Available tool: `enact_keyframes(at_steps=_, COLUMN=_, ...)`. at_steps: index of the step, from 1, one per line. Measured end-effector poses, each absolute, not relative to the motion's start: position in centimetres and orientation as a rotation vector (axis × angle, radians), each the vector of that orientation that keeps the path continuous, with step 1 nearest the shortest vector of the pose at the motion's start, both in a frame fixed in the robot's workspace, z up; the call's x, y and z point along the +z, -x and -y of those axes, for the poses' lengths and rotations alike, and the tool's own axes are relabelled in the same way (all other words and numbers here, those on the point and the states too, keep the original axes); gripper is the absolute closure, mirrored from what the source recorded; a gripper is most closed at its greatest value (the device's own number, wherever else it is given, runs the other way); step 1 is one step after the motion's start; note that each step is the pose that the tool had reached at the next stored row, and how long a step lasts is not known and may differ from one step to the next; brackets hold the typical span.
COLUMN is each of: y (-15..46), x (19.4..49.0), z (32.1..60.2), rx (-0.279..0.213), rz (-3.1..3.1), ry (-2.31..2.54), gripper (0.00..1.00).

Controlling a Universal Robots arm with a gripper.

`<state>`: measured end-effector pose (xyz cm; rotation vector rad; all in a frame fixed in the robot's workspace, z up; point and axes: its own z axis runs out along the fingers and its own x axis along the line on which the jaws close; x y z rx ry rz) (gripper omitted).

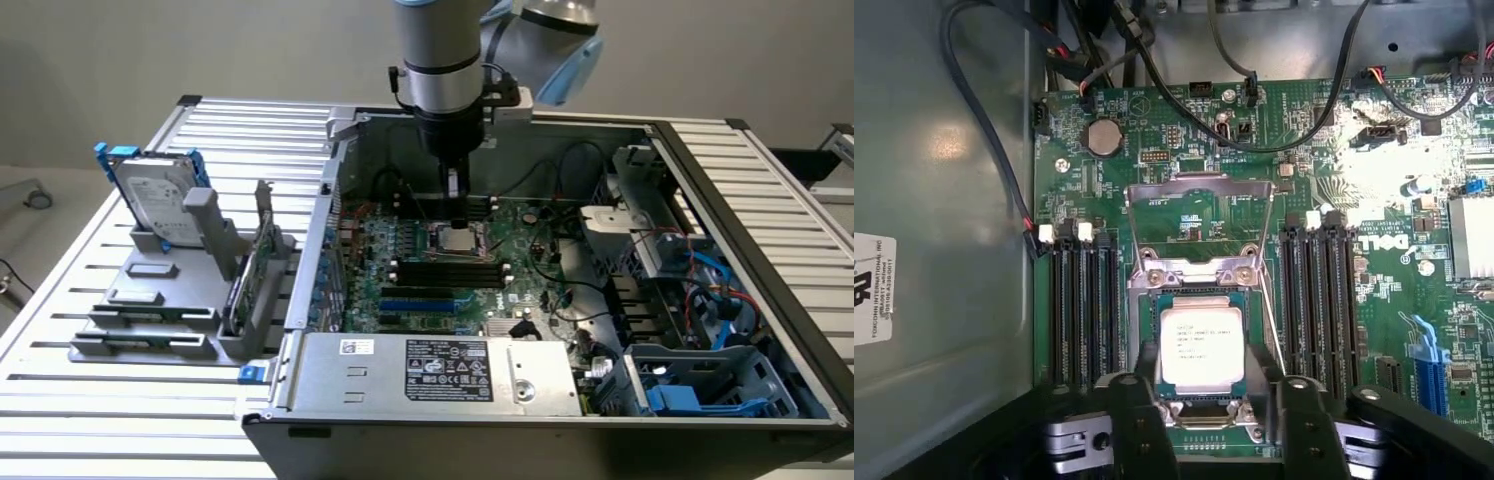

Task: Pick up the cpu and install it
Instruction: 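Place the cpu into insertion slot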

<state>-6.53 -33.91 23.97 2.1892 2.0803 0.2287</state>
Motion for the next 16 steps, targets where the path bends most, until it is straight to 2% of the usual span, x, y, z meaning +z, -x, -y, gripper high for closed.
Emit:
enact_keyframes(at_steps=2, y=6.5, x=24.2, z=33.9, rx=0.230, rz=-2.081, ry=-2.190, gripper=0.64)
enact_keyframes(at_steps=3, y=6.6, x=24.2, z=33.9, rx=0.232, rz=-2.081, ry=-2.191, gripper=0.64)
enact_keyframes(at_steps=5, y=7.3, x=24.3, z=33.9, rx=0.239, rz=-2.083, ry=-2.196, gripper=0.76)
enact_keyframes(at_steps=6, y=7.7, x=24.3, z=33.9, rx=0.241, rz=-2.083, ry=-2.197, gripper=0.76)
enact_keyframes(at_steps=7, y=8.1, x=24.3, z=34.0, rx=0.244, rz=-2.084, ry=-2.199, gripper=0.82)
enact_keyframes(at_steps=16, y=10.7, x=24.3, z=33.9, rx=0.250, rz=-2.088, ry=-2.206, gripper=0.82)
